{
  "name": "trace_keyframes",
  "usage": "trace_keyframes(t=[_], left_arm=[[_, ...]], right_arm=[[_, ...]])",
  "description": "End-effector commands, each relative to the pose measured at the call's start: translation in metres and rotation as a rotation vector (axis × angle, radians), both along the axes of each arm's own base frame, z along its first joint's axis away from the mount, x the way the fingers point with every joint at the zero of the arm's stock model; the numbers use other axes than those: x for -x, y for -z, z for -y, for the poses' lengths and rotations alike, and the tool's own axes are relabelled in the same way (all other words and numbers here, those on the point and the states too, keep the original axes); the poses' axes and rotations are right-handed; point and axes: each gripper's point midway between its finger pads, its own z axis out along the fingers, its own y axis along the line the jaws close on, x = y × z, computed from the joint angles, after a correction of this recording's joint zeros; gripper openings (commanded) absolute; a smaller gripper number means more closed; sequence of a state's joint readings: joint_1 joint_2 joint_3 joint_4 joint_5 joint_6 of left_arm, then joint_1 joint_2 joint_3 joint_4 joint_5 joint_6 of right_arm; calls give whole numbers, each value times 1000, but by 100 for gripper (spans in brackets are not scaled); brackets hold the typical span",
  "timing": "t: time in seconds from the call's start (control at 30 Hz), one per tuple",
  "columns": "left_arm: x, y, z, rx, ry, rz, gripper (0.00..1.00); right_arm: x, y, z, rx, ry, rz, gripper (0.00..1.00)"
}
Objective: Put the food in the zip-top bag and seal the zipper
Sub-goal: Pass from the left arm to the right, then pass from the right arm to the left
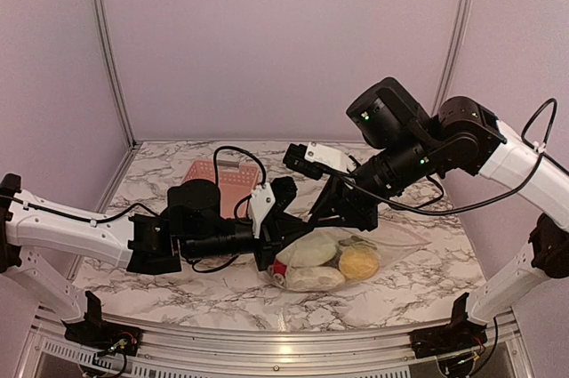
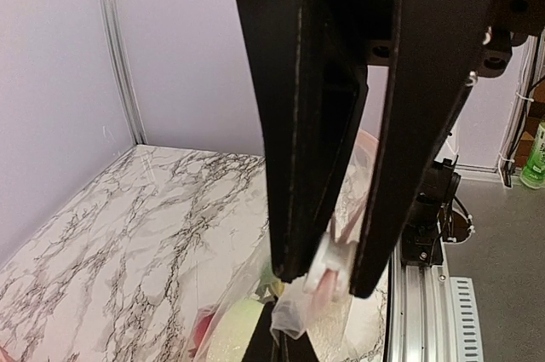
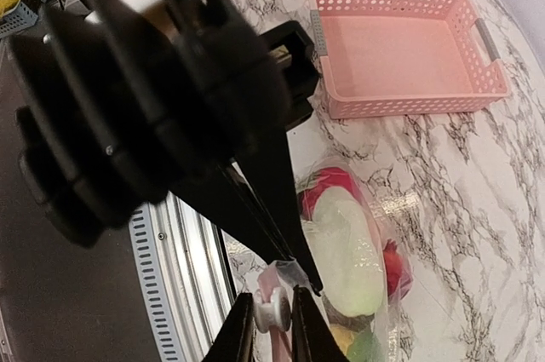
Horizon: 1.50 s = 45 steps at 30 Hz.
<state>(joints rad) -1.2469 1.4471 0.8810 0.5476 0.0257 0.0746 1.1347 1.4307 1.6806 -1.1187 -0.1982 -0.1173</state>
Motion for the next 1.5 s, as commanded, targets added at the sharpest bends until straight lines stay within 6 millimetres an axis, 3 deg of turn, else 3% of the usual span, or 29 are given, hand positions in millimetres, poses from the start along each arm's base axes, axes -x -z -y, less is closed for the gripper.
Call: trace_keyframes(t=[0.0,0.2,0.3,0.33,0.53,0.8,0.93,1.37,1.47], left_arm=[[-5,-15,-9,40,-22,7,0],[-5,-17,-7,42,-9,12,1],[-2,-20,-4,38,16,35,21],[-1,-21,-4,36,23,45,23],[1,-27,-3,29,63,61,13],[0,-33,-13,43,85,45,12],[-3,-38,-20,55,85,42,17],[6,-42,-14,61,169,11,12],[7,-44,-15,63,173,9,6]], right_arm=[[-2,-5,5,5,10,33,13],[-7,-7,4,12,11,61,4],[-9,-9,0,7,6,69,2],[-9,-10,-2,3,4,73,2],[-11,-21,-11,-22,-16,81,2],[-9,-19,-12,-17,-28,71,2],[-7,-21,-14,-24,-36,65,3],[-8,-20,-18,-24,-37,57,3],[-9,-19,-18,-21,-35,59,3]])
